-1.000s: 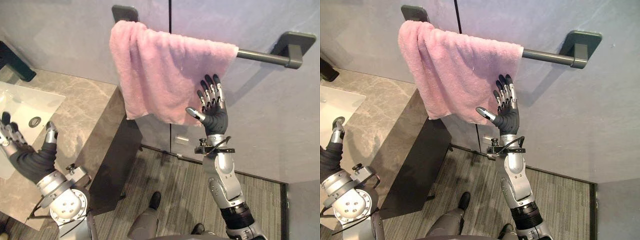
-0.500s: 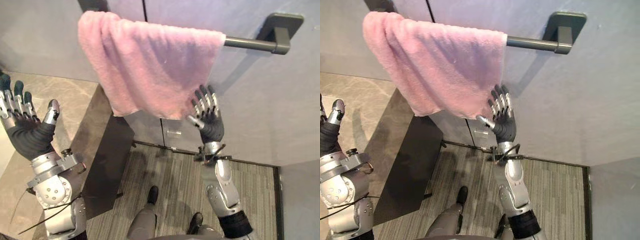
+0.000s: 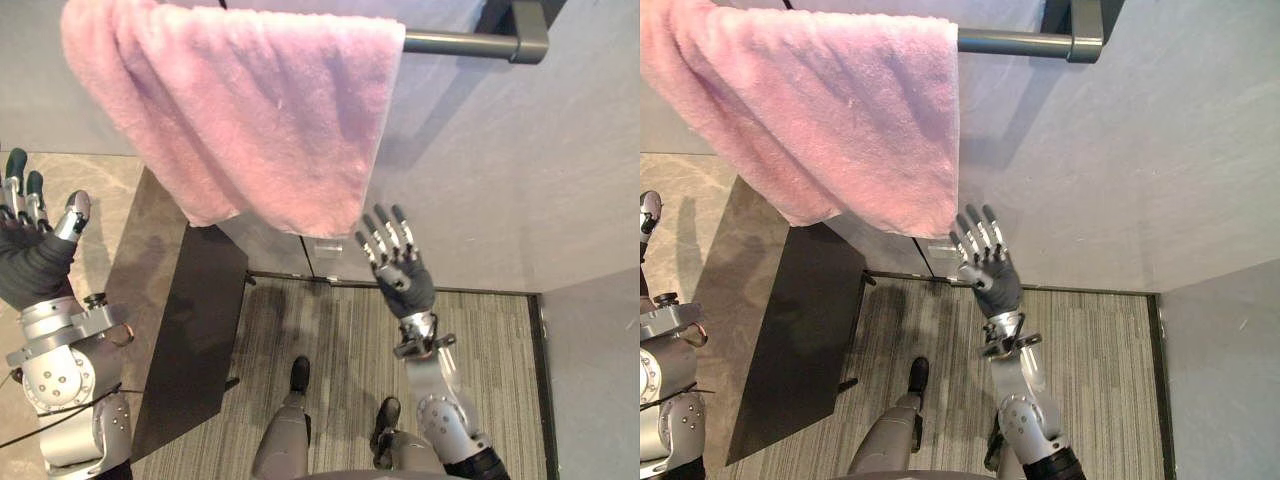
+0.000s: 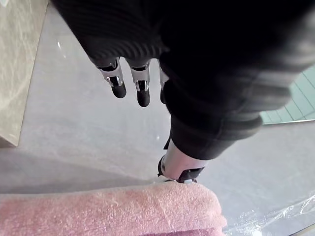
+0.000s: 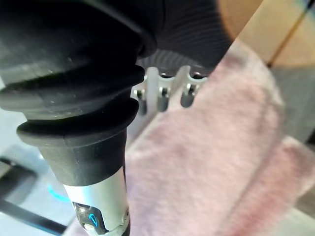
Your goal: Organize washtable
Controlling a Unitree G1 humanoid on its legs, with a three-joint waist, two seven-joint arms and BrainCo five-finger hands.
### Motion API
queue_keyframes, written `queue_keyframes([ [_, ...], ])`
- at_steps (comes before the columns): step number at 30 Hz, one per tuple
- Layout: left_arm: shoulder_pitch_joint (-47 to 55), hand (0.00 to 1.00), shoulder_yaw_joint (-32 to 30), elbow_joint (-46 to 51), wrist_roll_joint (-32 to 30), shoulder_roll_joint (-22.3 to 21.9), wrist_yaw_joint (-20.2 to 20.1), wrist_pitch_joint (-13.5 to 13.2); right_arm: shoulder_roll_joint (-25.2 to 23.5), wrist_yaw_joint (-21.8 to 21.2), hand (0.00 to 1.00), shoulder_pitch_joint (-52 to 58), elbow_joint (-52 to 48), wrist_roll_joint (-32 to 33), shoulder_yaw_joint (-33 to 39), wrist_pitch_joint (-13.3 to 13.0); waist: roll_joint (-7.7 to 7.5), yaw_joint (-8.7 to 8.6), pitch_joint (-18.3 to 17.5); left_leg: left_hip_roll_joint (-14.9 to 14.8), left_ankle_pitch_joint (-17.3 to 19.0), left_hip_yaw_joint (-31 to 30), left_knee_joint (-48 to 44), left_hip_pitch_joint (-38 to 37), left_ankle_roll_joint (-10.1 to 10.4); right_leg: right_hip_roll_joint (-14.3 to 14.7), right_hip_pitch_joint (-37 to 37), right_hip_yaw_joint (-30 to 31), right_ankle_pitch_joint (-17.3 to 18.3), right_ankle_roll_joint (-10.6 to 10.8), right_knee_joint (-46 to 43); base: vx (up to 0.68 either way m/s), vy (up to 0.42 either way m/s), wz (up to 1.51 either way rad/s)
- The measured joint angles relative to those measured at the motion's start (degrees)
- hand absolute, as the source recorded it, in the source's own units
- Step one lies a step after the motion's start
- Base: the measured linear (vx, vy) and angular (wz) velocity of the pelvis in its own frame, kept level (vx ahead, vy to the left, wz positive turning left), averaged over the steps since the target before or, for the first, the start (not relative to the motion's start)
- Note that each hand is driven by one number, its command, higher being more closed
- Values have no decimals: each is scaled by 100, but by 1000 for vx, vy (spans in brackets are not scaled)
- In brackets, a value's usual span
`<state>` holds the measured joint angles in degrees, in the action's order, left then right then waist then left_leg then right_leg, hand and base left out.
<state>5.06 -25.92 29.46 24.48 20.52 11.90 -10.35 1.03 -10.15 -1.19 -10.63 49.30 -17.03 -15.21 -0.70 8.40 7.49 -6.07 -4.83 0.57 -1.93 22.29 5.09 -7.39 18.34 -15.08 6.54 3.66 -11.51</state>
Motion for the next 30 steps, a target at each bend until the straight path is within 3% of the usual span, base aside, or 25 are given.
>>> queue_keyframes([
  [6, -485, 0, 0, 1, 30, 73, 234, -115, -80, 330, 0, -1555, -225, 75, 752, -483, 42, 55, 199, -50, -6, 60, -33, 198, -1, 51, 201, 103, -70, -31, 58, 4, -9, -7],
  [11, -855, 0, 2, 28, 279, 242, 210, -146, -47, 673, 0, -2161, -319, -9, 1054, -695, 76, 106, 460, -88, -5, 92, -37, 209, 0, 82, 216, 111, -71, -34, 61, 13, -15, -2],
  [19, -861, 0, 197, 179, 688, 885, -78, -148, -16, 780, 0, -2165, -668, -47, 969, -708, 116, 159, 556, -103, 1, 104, -39, 315, 2, 89, 312, 101, -72, -36, 62, 10, -9, 0],
  [24, -919, 0, 652, 180, 1204, 1772, -371, -148, 41, 763, 0, -2393, -652, 23, 271, -674, 120, 157, 790, -127, 11, 113, -147, 485, 9, 102, 427, 103, -93, -66, 59, -37, -1, -1],
  [29, -953, 0, 874, 173, 1534, 2143, -446, -148, 233, 751, 0, -2517, -646, 51, -273, -528, 121, 188, 865, -145, 59, 114, -324, 613, 19, 96, 518, 99, -94, -69, -67, -8, 1, 0],
  [30, -959, 100, 927, 172, 1547, 2252, -436, -154, 257, 751, 0, -2615, -645, 92, -380, -479, 122, 190, 915, -151, 64, 122, -362, 615, 23, 95, 527, 108, -92, -71, -107, -38, 5, -6],
])
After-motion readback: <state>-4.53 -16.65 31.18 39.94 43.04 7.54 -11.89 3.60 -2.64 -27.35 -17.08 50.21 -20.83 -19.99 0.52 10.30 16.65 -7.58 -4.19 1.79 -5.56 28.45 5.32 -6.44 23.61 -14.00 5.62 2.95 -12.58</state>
